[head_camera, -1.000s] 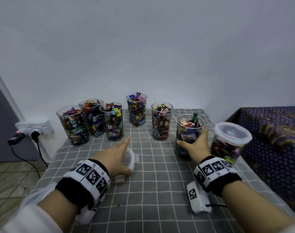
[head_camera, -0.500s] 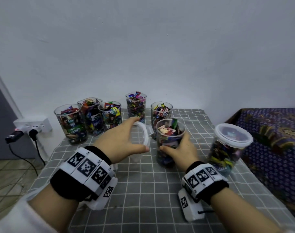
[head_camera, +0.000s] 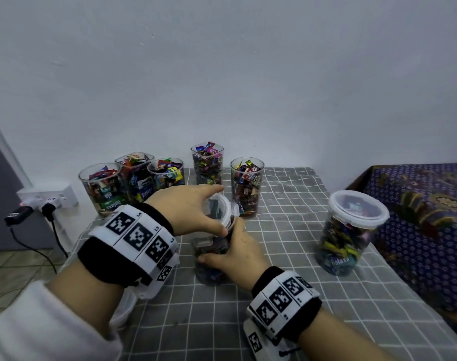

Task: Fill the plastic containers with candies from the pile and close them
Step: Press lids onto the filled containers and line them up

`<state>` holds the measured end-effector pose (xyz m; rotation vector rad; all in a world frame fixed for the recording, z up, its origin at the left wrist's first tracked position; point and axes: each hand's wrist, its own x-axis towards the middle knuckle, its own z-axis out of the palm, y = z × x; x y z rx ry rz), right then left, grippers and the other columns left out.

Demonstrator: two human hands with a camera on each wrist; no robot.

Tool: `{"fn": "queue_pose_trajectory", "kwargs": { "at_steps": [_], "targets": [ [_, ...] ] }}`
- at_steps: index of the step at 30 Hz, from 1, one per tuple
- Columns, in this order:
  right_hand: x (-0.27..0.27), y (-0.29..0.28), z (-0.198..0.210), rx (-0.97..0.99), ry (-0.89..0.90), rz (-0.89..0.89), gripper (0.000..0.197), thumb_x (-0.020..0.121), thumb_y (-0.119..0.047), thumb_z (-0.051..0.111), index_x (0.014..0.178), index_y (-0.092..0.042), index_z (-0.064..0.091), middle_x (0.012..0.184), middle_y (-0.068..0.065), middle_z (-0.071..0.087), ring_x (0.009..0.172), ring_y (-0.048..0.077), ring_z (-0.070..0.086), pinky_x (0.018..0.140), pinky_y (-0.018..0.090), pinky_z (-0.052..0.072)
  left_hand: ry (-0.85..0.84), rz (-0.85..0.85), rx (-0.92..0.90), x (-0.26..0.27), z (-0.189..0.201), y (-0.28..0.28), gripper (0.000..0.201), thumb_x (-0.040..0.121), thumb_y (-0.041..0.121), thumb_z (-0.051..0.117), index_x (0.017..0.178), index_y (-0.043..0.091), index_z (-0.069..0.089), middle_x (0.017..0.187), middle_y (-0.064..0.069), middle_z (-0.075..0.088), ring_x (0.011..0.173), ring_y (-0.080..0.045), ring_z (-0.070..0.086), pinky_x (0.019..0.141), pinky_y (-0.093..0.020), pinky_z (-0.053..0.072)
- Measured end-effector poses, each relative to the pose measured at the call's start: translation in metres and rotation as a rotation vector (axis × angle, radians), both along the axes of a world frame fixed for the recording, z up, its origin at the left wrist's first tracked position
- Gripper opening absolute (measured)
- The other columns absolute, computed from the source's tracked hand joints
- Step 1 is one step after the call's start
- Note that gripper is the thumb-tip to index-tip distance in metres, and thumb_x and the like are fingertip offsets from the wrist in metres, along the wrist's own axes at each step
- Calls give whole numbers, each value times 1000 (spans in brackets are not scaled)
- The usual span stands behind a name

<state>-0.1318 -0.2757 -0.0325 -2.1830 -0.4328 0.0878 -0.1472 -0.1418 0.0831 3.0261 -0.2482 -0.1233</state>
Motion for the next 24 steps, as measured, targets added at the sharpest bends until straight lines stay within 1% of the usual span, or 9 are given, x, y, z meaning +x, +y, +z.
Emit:
{"fn": "queue_pose_trajectory", "kwargs": {
  "at_steps": [3, 6, 11, 15, 18, 21, 24],
  "targets": [
    [0, -1, 0, 5, 6, 7, 69, 66, -42, 80, 114, -23, 34, 116, 0, 59, 108, 21, 57, 87, 37, 49, -3, -8, -12, 4, -1, -3, 91, 70, 63, 65, 146, 38, 22, 148, 10, 37, 131, -14, 40, 101, -30, 38],
    [1, -1, 0, 20, 13, 11, 70, 66, -41, 80, 115, -26, 32, 117, -2, 59, 109, 20, 57, 89, 37, 49, 9, -9, -18, 7, -1, -4, 91, 69, 63, 67, 145, 36, 25, 147, 8, 39, 131, -16, 40, 101, -29, 36],
    [0, -2, 0, 36, 27, 10, 69, 67, -39, 80, 117, -24, 35, 116, -3, 59, 108, 17, 57, 89, 34, 49, 15, 3, 33, 8, -4, -6, 89, 66, 68, 65, 142, 35, 34, 143, 8, 45, 128, -16, 44, 100, -32, 40],
    [0, -2, 0, 30, 27, 4, 68, 67, -40, 80, 114, -24, 35, 114, -2, 59, 107, 18, 58, 87, 34, 49, -3, 9, 82, 9, -4, -8, 87, 64, 70, 65, 140, 37, 37, 139, 6, 49, 125, -18, 47, 96, -33, 42],
    [1, -1, -1, 27, 24, 0, 65, 66, -40, 81, 108, -29, 32, 113, -4, 59, 107, 18, 58, 87, 34, 49, 20, 0, 121, 12, -1, -10, 87, 66, 69, 65, 141, 36, 36, 138, 5, 50, 124, -19, 47, 93, -32, 42],
    [2, -2, -1, 17, 22, 1, 65, 66, -42, 80, 107, -30, 31, 113, -5, 59, 106, 17, 58, 88, 34, 49, 32, 6, 131, 16, 0, -11, 86, 63, 70, 66, 137, 35, 39, 132, 4, 55, 117, -20, 52, 88, -31, 42],
    [2, -2, -1, 19, 38, 17, 67, 66, -40, 81, 112, -29, 33, 115, -5, 59, 107, 16, 58, 89, 33, 49, 36, 28, 115, 19, -1, -10, 85, 57, 72, 68, 127, 30, 43, 119, 4, 60, 104, -19, 56, 83, -32, 46]
  ]
}}
